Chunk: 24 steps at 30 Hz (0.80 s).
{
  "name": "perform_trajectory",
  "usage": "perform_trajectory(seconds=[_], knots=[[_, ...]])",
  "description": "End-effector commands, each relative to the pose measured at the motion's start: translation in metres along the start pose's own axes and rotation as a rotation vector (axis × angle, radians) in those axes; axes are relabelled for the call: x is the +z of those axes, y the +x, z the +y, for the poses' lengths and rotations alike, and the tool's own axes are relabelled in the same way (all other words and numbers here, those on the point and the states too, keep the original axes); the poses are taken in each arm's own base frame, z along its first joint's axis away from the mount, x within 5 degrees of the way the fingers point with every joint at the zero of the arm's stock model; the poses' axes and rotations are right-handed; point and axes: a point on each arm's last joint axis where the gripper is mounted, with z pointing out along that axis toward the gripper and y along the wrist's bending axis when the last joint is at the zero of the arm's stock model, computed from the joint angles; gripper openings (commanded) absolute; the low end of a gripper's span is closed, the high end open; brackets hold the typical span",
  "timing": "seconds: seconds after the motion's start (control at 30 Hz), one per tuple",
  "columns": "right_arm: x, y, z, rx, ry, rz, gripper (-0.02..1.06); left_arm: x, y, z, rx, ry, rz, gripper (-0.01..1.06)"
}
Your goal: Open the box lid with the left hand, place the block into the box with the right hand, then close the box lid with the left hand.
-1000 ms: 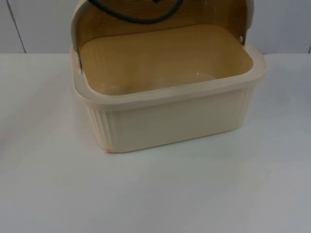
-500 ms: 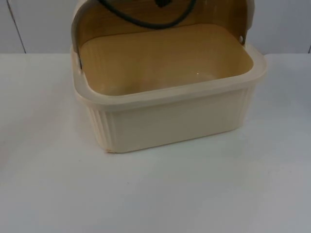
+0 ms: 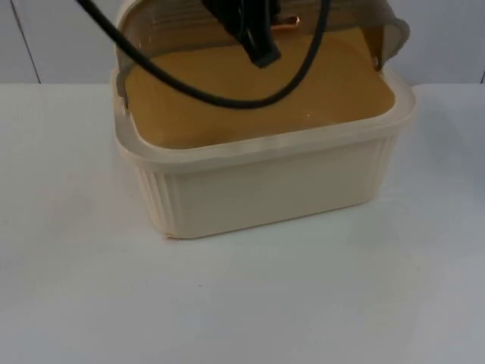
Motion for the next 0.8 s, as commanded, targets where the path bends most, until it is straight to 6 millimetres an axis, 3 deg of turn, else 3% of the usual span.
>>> perform_trajectory(seconds=[0.0,0.1,0.3,0.57,0.77], knots=[[-0.002,-0.005,0.002,-0.003,-0.006,-0.028,1.05,0.003,0.003,-0.013,-0.008,0.025,0.005,0.0],[-0.006,-0.009,0.004,-0.002,-0.014,-0.042,1.05,0.006,-0.001,-0.031,0.006,0.048,-0.013,0.0],[-0.018,-0.017,0.002,-0.005,-0.008,-0.074,1.05,0.007,-0.006,-0.043,-0.004,0.078,-0.016,0.0],[-0.038,-0.028,0.0,-0.013,0.003,-0.122,1.05,0.013,0.01,-0.06,-0.021,0.094,-0.004,0.0],[-0.045,-0.032,-0.002,-0.033,0.011,-0.138,1.05,0.005,0.001,-0.063,-0.034,0.101,-0.025,0.0]])
